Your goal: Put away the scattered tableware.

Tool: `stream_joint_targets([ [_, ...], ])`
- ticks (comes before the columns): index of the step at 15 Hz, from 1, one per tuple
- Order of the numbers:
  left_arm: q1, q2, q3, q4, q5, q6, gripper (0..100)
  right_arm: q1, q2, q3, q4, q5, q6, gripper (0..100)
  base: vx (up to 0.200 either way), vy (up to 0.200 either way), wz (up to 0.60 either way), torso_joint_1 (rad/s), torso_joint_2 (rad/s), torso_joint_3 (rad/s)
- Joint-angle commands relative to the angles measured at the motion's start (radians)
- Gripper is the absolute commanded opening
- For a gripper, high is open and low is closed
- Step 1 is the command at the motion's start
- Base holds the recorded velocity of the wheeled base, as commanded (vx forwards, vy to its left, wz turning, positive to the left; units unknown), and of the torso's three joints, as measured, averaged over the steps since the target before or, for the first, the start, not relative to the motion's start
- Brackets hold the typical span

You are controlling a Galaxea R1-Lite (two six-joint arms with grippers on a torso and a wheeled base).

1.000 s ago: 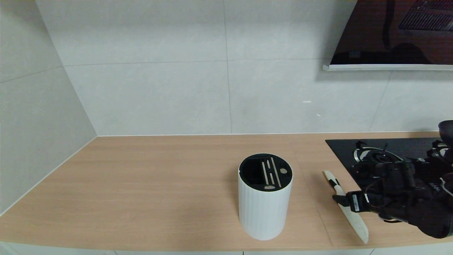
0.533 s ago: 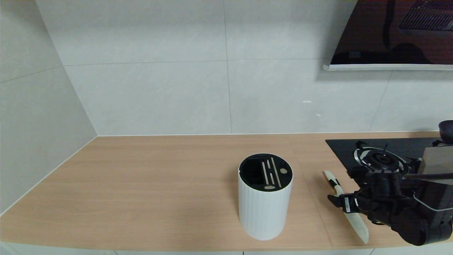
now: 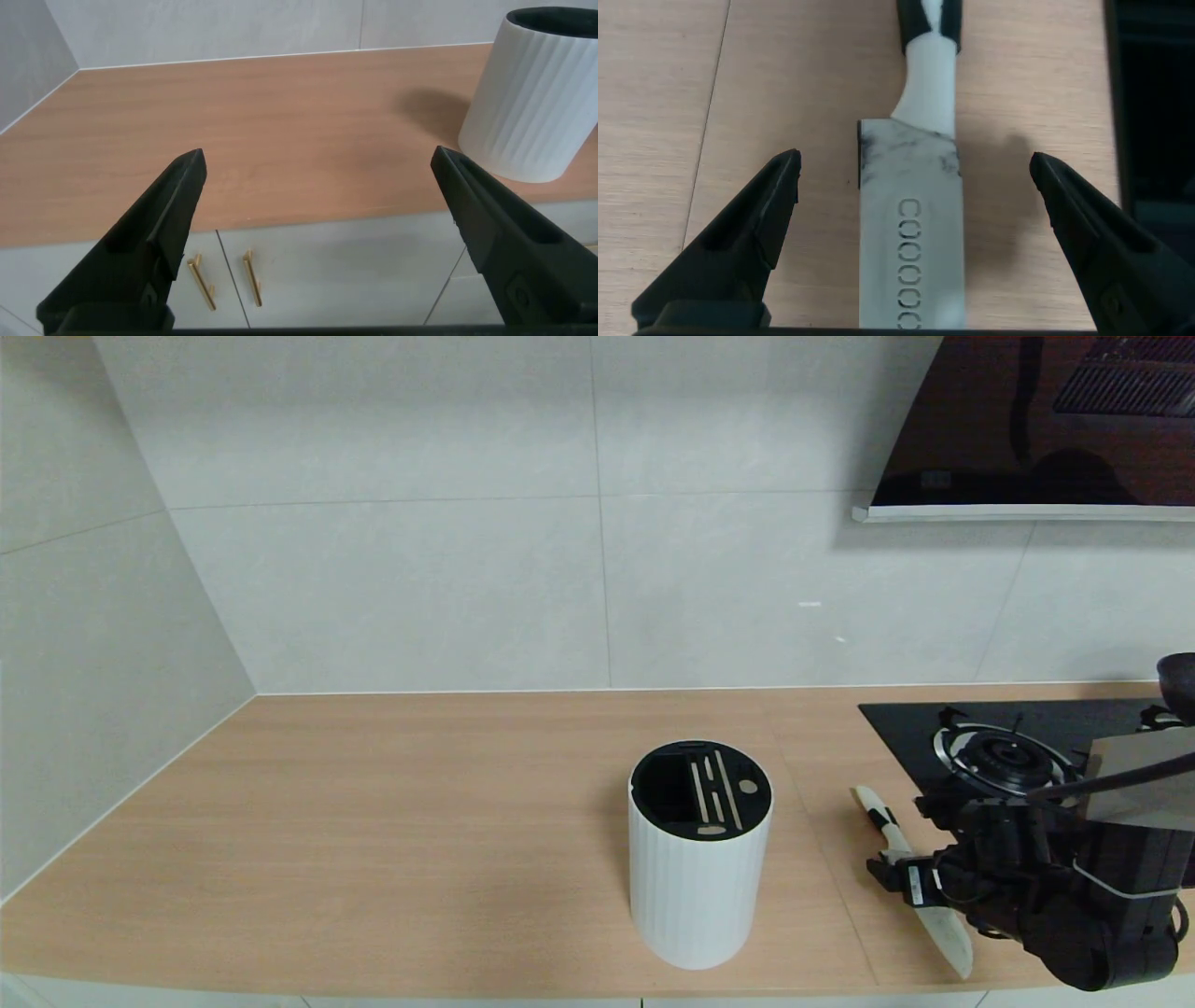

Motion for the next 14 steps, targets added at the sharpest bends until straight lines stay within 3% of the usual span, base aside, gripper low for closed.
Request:
stream_joint_targets([
  [1, 0.0, 0.0, 0.0, 0.0, 0.0, 0.0, 100, 0.002, 0.012, -0.005, -0.007, -0.009, 0.0, 100, 0.0, 0.0, 0.0, 0.0, 0.0, 0.0],
  [11, 0.0, 0.0, 0.0, 0.0, 0.0, 0.0, 100, 0.002, 0.058, -0.011, -0.07, -0.031, -0.002, 100, 0.0, 0.0, 0.0, 0.0, 0.0, 0.0],
  [12, 0.0, 0.0, 0.0, 0.0, 0.0, 0.0, 100, 0.002, 0.059, -0.011, -0.07, -0.032, -0.002, 0, 0.0, 0.0, 0.0, 0.0, 0.0, 0.0],
  [14, 0.0, 0.0, 0.0, 0.0, 0.0, 0.0, 100, 0.002, 0.058, -0.009, -0.072, -0.031, 0.0, 0, 0.0, 0.0, 0.0, 0.0, 0.0, 0.0],
])
